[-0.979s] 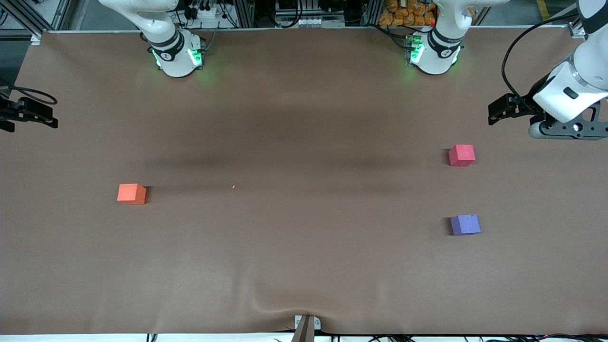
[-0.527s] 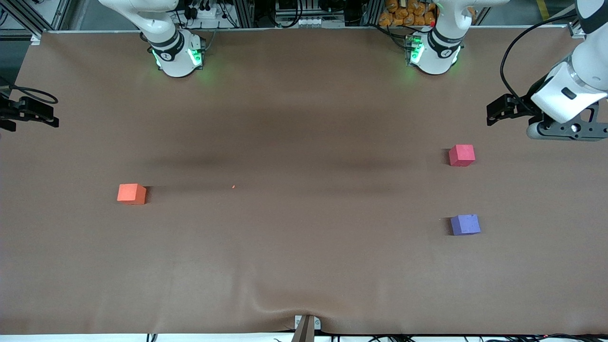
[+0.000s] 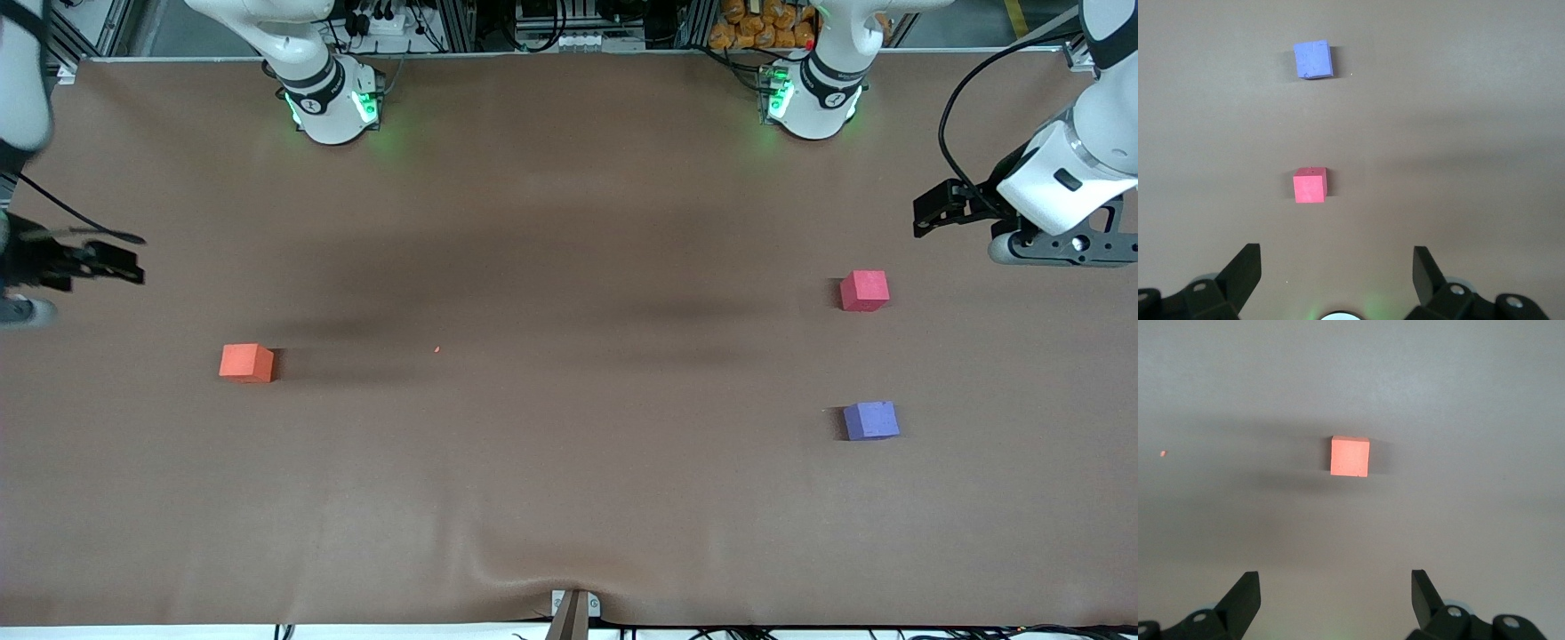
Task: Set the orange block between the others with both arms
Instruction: 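Reach the right gripper down to the orange cube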
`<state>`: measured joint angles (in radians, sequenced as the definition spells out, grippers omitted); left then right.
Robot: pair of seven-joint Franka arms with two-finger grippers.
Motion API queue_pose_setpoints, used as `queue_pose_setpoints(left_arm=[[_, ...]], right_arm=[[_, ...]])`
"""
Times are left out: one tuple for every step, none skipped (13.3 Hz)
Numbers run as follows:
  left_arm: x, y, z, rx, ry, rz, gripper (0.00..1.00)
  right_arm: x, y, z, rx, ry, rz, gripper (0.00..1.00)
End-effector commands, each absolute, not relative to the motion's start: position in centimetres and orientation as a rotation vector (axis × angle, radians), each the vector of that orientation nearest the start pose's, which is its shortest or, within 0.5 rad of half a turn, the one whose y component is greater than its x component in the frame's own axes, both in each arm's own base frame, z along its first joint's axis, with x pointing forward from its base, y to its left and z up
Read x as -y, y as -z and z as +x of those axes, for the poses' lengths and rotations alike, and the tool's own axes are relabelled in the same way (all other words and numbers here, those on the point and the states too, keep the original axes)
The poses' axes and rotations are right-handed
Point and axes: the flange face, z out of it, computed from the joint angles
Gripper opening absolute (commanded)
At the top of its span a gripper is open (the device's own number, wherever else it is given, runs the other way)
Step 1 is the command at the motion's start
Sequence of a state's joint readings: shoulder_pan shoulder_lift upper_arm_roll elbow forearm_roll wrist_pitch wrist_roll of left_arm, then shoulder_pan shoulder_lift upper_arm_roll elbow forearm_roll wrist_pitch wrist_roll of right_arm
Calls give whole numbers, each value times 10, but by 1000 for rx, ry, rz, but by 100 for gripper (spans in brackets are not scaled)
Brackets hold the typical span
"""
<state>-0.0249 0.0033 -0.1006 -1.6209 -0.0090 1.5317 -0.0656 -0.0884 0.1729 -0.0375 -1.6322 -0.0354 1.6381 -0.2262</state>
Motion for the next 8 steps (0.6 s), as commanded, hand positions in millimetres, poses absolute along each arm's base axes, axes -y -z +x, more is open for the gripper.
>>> queue_pose_setpoints(left_arm=[[73, -597, 550, -120, -140, -3138, 100], [78, -596, 549, -130, -143, -3138, 100], [80, -596, 549, -133, -143, -3139, 100], [81, -596, 549, -135, -144, -3141, 100], [81, -593, 550, -135, -153, -3140, 100], [80, -589, 553, -133, -165, -3138, 100], [80, -589, 553, -130, -165, -3139, 100], [80, -587, 553, -130, -170, -3138, 100]], right_arm=[[83, -454, 609, 169, -302, -3113, 100], [85, -431, 618, 171, -314, -3111, 100], [88, -409, 627, 168, -305, -3114, 100], [91, -384, 633, 163, -313, -3115, 100], [93, -369, 637, 162, -311, -3116, 100], [93, -354, 640, 162, -329, -3112, 100], [94, -340, 642, 167, -339, -3116, 100], [96, -322, 647, 172, -329, -3121, 100]])
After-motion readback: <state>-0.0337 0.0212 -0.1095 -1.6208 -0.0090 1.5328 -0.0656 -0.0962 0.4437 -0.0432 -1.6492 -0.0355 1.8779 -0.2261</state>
